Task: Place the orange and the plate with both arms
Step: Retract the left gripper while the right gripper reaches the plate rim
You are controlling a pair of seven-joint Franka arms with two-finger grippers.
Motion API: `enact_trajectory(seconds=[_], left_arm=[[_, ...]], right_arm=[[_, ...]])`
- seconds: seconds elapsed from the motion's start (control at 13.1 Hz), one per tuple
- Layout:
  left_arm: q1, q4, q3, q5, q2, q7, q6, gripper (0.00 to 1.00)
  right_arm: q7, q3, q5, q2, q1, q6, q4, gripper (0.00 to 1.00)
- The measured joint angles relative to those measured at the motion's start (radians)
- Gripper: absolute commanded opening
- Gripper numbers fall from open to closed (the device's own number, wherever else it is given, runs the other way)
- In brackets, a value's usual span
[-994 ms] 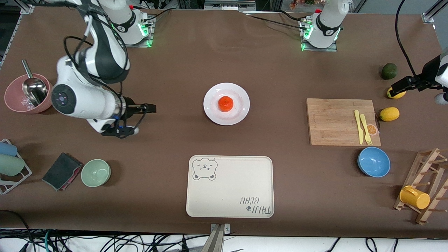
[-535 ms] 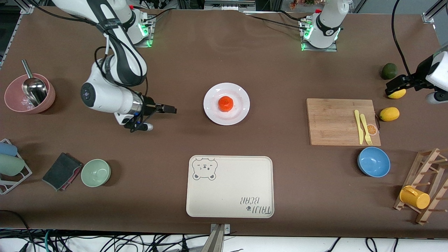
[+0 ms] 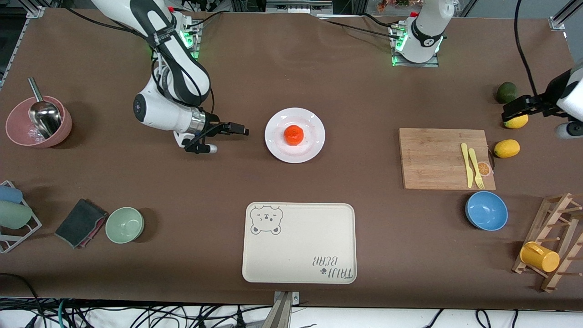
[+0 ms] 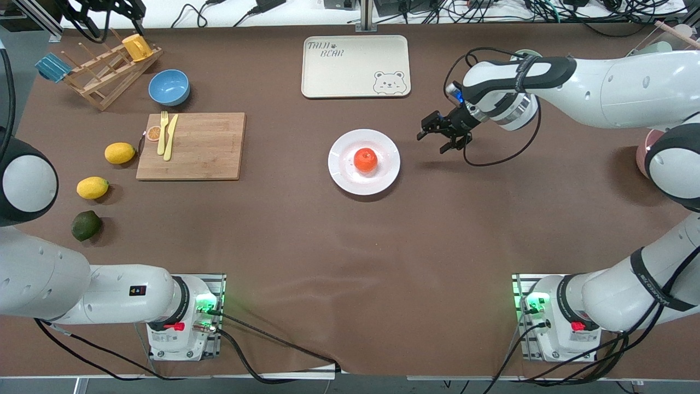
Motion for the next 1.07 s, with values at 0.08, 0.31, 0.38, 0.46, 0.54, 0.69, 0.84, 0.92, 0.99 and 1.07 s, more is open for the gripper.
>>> enact_trajectory(seconds=[0.08,0.31,0.38,0.46,0.54,0.69,0.84,0.92,0.99,1.07], left_arm=[[0.000,0.024,-0.001,0.000,-0.002,0.000,-0.031,1.00],[-0.001,0.041,-0.038,0.000,-0.008,-0.001,-0.081,1.00],[-0.002,0.041,-0.049,0.000,-0.007,-0.002,-0.082,1.00],[-0.002,0.041,-0.051,0.000,-0.007,-0.002,-0.082,1.00],[-0.001,0.041,-0.050,-0.004,-0.007,-0.002,-0.082,1.00],[0.003,0.041,-0.046,-0.037,-0.007,-0.002,-0.080,1.00],[0.002,0.040,-0.044,-0.066,-0.010,-0.002,-0.055,1.00],[-0.002,0.038,-0.044,-0.068,-0.014,-0.002,-0.048,1.00],[-0.014,0.035,-0.035,-0.068,-0.018,-0.002,-0.045,1.00],[-0.042,0.030,-0.007,-0.068,-0.024,-0.002,-0.045,1.00]], right_arm=[[-0.007,0.018,0.000,0.016,0.000,0.014,0.000,1.00],[-0.084,0.040,0.003,0.078,0.001,0.026,0.018,1.00],[-0.095,0.042,0.003,0.104,0.002,0.031,0.037,1.00],[-0.100,0.043,0.004,0.127,0.006,0.033,0.063,1.00],[-0.100,0.046,0.004,0.148,0.012,0.035,0.091,1.00],[-0.100,0.047,0.005,0.177,0.028,0.036,0.138,1.00],[-0.100,0.047,0.006,0.197,0.041,0.036,0.172,1.00],[-0.100,0.047,0.006,0.206,0.047,0.036,0.185,1.00],[-0.100,0.047,0.006,0.213,0.051,0.036,0.194,0.99],[-0.103,0.047,0.006,0.217,0.054,0.036,0.197,0.95]])
